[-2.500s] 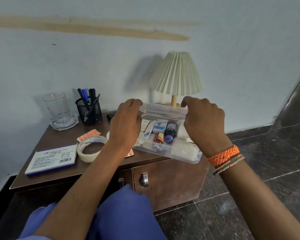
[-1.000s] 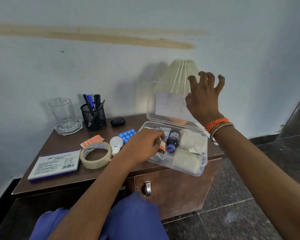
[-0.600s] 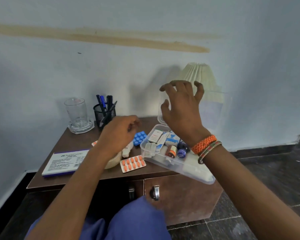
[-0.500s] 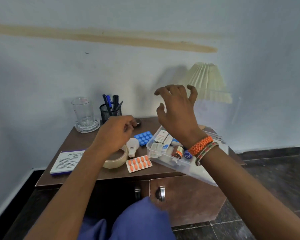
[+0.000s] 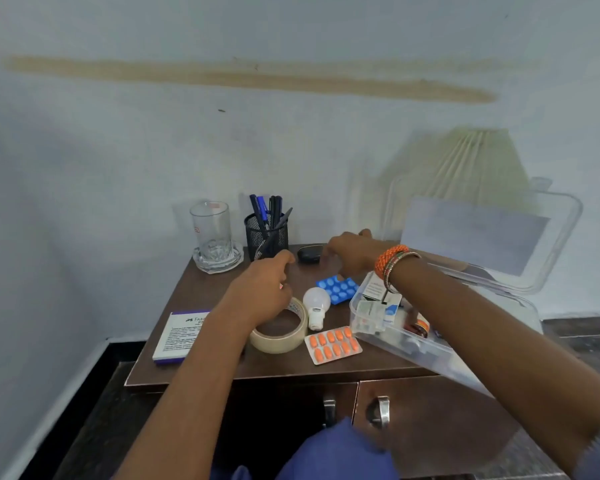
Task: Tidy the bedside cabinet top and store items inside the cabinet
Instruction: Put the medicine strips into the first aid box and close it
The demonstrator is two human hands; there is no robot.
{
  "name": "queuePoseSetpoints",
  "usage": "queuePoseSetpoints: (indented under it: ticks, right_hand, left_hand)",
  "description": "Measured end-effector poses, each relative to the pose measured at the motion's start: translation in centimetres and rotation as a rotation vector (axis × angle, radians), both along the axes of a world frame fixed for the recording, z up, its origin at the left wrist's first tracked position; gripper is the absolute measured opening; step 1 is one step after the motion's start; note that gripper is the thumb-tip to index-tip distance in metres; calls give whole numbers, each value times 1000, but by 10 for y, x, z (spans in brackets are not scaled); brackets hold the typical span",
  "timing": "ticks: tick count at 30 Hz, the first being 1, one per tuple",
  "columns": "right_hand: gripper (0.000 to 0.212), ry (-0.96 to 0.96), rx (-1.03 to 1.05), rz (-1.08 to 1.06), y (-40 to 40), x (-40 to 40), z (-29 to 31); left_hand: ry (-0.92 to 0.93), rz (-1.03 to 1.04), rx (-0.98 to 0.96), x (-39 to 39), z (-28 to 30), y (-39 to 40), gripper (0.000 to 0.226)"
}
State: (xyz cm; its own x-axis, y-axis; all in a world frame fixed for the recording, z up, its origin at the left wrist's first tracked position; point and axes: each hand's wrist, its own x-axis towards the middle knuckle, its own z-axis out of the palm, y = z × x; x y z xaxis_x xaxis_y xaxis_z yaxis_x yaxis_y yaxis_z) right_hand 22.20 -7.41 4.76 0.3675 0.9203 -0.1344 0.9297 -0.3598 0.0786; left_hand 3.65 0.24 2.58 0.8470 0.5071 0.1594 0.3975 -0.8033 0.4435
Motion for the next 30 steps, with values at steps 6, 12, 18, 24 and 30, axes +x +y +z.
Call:
queuePoseSetpoints:
  ticks: [6,12,18,24,30]
  right_hand:
    - [51,-42,-69,34,15,11,-22]
    - [49,-43,-46,35,17,13,-29]
    - [34,11,186,32,8,13,-24]
    - [27,100,597,-11,-33,-7,13]
    - [30,317,877,-18,-94,-31,14]
  left_hand:
    - [51,8,-4,12,-2,6,43]
    - [60,13,-1,13,-4,10,43]
    - [10,-3,-5,13,-4,7,40]
    - [-209,-42,-38,18,7,-13,44]
    - [-409,-74,-496,29,24,-51,33]
